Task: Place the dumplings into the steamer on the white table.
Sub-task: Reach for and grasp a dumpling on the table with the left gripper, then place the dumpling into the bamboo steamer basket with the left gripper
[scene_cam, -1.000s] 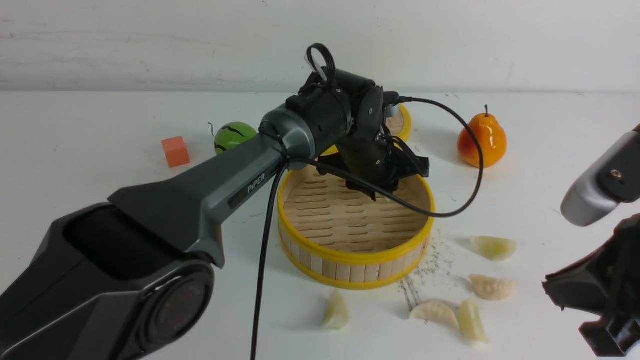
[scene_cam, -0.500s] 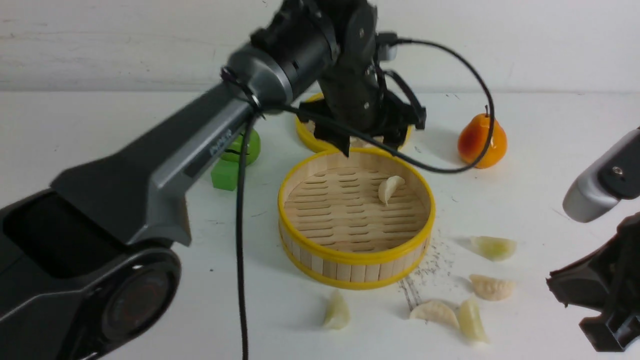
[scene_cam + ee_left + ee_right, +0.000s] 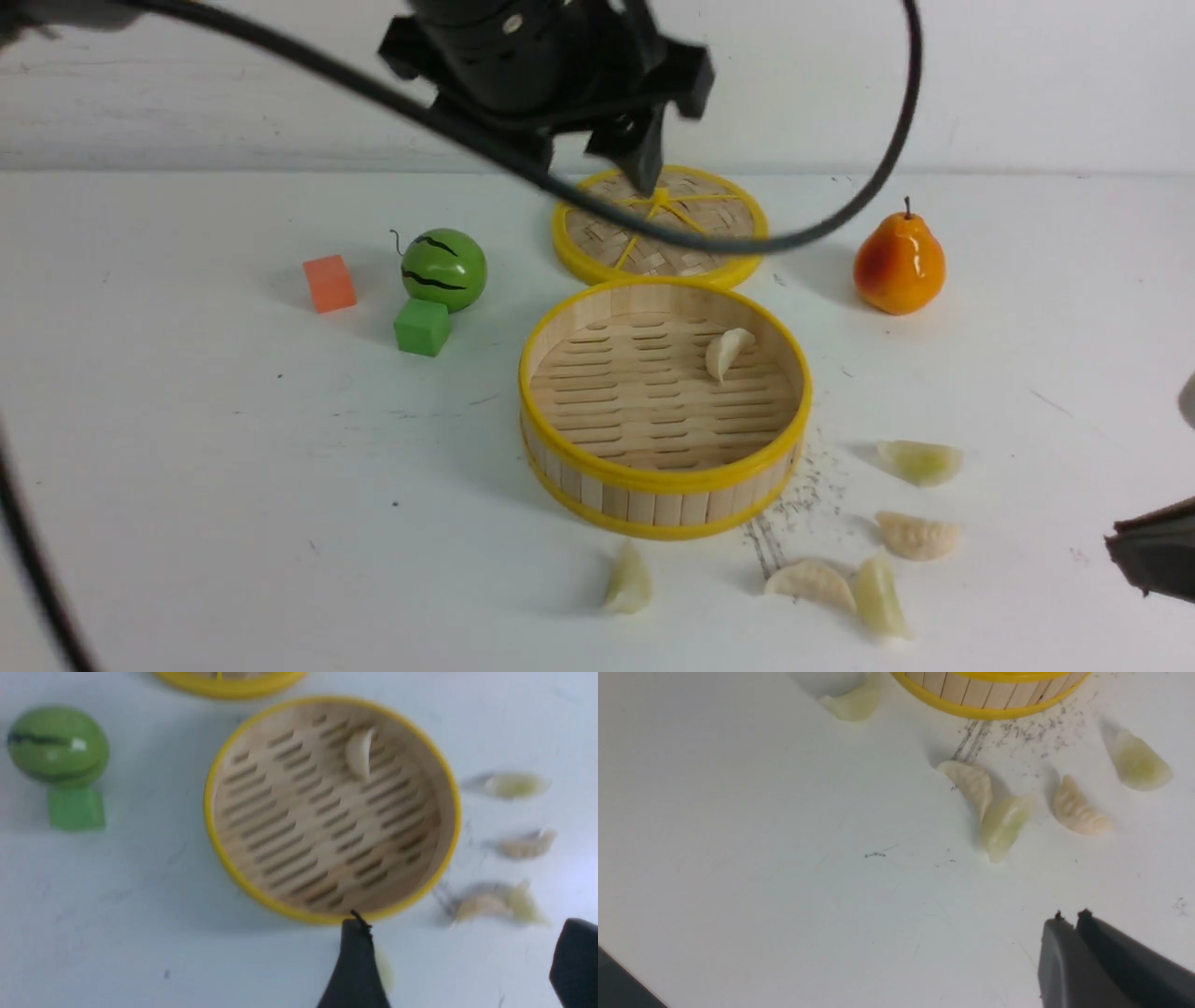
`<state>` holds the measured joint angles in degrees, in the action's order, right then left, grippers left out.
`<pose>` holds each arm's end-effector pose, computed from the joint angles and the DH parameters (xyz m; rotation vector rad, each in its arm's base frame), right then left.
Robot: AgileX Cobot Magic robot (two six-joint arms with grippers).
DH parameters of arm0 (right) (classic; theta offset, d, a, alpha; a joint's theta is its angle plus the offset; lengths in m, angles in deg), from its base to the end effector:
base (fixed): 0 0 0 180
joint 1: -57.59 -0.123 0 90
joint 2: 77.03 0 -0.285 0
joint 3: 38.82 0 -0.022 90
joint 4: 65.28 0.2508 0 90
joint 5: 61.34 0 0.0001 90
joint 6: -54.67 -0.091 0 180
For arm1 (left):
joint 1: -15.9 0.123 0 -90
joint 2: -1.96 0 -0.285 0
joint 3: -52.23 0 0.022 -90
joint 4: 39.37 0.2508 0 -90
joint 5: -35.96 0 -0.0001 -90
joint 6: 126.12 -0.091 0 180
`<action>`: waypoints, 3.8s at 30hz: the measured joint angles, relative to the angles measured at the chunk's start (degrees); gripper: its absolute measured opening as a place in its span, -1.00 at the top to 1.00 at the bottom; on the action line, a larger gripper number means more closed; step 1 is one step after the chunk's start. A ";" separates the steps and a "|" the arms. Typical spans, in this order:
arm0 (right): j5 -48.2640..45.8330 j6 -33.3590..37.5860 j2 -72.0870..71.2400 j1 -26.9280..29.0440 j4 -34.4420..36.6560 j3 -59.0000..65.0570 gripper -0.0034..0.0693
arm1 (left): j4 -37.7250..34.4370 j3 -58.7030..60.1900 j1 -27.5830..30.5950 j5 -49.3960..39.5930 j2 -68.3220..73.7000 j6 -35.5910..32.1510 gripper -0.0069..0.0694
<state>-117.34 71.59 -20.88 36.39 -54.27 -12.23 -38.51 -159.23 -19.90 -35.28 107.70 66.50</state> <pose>0.1319 0.0666 0.3461 -0.7347 2.3028 0.2759 0.2961 -0.2120 0.4114 0.5167 2.5168 -0.3086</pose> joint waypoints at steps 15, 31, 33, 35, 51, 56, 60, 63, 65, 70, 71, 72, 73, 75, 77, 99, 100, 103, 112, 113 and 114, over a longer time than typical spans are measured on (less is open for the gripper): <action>0.14 -4.41 -1.67 0.00 -4.47 0.00 0.77 | -1.83 36.13 -10.03 18.80 -3.34 7.39 -0.52; -0.60 -5.65 -1.73 0.00 -5.31 0.00 0.72 | 5.07 28.64 -10.32 25.86 14.39 11.37 -0.46; -0.78 -5.65 -1.73 0.00 -5.31 0.00 0.71 | 5.79 28.52 -10.32 24.64 16.04 11.37 -0.35; -0.85 -5.65 -1.73 0.00 -5.31 0.00 0.71 | 5.78 28.52 -10.32 24.03 16.80 11.37 -0.24; -0.89 -5.65 -1.73 0.00 -5.31 0.00 0.65 | 6.66 9.34 -9.93 10.32 13.47 8.77 0.42; -0.89 -5.65 -1.73 0.00 -5.31 0.00 0.65 | 6.56 -2.01 -7.54 9.70 15.15 8.33 0.42; -0.89 -5.65 -1.73 0.00 -5.31 0.00 0.65 | 4.20 -7.28 -4.91 7.75 18.85 8.33 0.42; -1.01 -5.65 -1.84 0.00 -5.26 0.00 0.65 | 2.36 -8.36 -3.91 5.61 22.00 7.40 0.42; -1.14 -5.65 -1.84 0.00 -5.26 0.00 0.65 | 2.12 -8.36 -3.91 6.57 22.78 7.17 0.42; -0.82 -5.65 -1.91 0.00 -5.31 0.00 0.65 | 2.25 -8.47 -3.74 14.15 24.40 8.06 0.42; -0.75 -5.65 -1.91 0.00 -5.31 0.00 0.65 | 2.43 -8.47 -3.37 16.33 24.82 9.16 0.42; -0.70 -5.65 -1.97 0.00 -5.31 0.00 0.65 | 2.48 -8.47 -3.27 16.69 24.90 9.57 0.42; -0.49 -5.65 -1.93 0.00 -5.31 0.00 0.65 | 2.77 -8.47 -2.93 18.12 25.31 10.41 0.42; -0.49 -5.65 -1.93 0.00 -5.31 0.00 0.65 | 3.13 -8.47 -1.62 23.11 26.36 12.99 0.42; -0.41 -5.65 -1.93 0.00 -5.31 0.12 0.65 | 3.19 -8.47 -0.35 26.78 27.44 14.82 0.42; 2.92 -5.65 -2.04 0.00 -5.31 4.82 0.59 | 4.01 -8.47 1.21 35.43 36.12 14.45 0.42; 2.92 -5.65 -2.04 0.00 -5.31 4.82 0.59 | 4.18 -8.47 1.21 35.80 36.37 14.31 0.42; 2.96 -5.65 -2.04 0.00 -5.26 4.82 0.59 | 4.94 -8.49 1.21 35.52 37.43 13.11 0.37; 2.96 -5.65 -2.04 0.00 -5.26 4.82 0.59 | 5.12 -8.49 1.21 24.93 34.38 11.93 -0.52; 2.96 -5.65 -2.04 0.00 -5.26 4.82 0.59 | 4.81 -8.49 1.21 20.90 32.57 11.81 -0.60; 2.96 -5.65 -2.04 0.00 -5.26 4.82 0.59 | 4.69 -8.49 1.15 18.65 31.17 11.40 -0.62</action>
<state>-114.38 65.94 -22.92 36.39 -59.53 -7.40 -33.83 -167.72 -18.75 -16.63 138.87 77.90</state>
